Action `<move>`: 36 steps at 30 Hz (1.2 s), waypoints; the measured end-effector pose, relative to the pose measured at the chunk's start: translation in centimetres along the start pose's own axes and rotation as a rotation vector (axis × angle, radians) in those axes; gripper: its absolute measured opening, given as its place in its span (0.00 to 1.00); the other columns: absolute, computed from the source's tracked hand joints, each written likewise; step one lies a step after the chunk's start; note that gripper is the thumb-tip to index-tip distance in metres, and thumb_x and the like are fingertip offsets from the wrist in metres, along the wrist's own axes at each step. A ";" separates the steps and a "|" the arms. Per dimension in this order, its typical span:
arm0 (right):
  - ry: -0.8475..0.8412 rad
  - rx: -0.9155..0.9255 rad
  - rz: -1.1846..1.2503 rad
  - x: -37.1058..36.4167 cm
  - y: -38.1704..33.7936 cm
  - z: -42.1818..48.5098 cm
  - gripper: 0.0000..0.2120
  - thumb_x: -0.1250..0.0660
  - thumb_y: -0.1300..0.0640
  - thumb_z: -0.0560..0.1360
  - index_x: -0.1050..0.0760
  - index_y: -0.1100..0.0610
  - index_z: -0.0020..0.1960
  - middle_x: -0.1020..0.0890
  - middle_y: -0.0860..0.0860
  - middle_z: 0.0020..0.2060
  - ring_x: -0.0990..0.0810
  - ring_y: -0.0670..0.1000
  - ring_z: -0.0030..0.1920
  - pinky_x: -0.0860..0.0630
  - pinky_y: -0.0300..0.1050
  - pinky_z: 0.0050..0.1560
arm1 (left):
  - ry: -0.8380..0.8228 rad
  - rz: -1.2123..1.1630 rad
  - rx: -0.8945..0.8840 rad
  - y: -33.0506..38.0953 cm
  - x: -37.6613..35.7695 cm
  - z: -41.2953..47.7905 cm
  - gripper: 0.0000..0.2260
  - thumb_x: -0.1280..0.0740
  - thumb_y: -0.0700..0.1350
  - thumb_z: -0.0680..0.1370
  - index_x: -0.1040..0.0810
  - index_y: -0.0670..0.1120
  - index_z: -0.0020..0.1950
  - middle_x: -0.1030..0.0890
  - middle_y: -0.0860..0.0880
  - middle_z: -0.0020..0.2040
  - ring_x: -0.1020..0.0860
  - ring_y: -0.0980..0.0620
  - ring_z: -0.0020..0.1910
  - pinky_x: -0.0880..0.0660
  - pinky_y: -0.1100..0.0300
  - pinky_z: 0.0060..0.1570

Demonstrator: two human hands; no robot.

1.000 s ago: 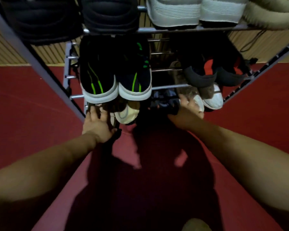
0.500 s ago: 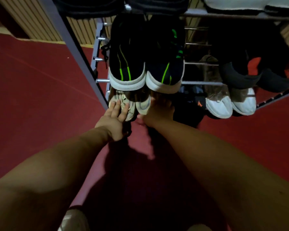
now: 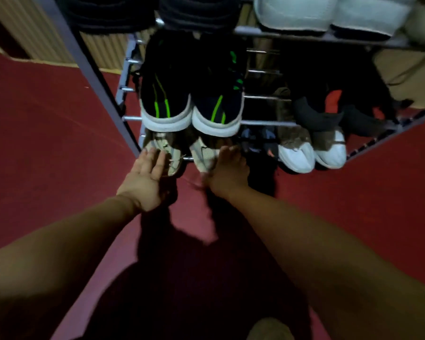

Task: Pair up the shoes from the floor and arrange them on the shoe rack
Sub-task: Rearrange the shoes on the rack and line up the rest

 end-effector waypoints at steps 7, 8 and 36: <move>0.022 0.053 -0.064 1.0 3.3 -8.7 0.51 0.27 0.45 0.66 0.54 0.53 0.77 0.39 0.55 0.71 0.36 0.58 0.68 0.37 0.51 0.64 | 0.269 0.051 -0.530 5.0 2.1 0.4 0.49 0.25 0.55 0.63 0.48 0.41 0.75 0.35 0.28 0.66 0.35 0.25 0.63 0.39 0.32 0.63; -0.025 0.017 -0.049 0.5 3.8 -10.3 0.51 0.27 0.44 0.66 0.55 0.51 0.77 0.39 0.53 0.71 0.36 0.57 0.68 0.38 0.51 0.64 | 0.283 0.061 -0.578 5.2 1.8 -0.1 0.48 0.29 0.59 0.63 0.47 0.41 0.74 0.35 0.28 0.67 0.36 0.24 0.64 0.39 0.31 0.62; -0.145 -0.184 0.317 -5.4 -9.7 1.0 0.48 0.32 0.35 0.68 0.55 0.53 0.76 0.43 0.59 0.71 0.40 0.61 0.72 0.37 0.51 0.67 | -0.321 0.518 -0.791 3.6 -7.3 -4.2 0.39 0.36 0.54 0.77 0.58 0.50 0.78 0.60 0.46 0.78 0.59 0.41 0.76 0.55 0.48 0.73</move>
Point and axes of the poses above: each hand's wrist, its own z-axis towards the middle knuckle, its own x-axis out of the back of the hand, y = z × x, the point moved 9 cm from there along z, towards the middle knuckle
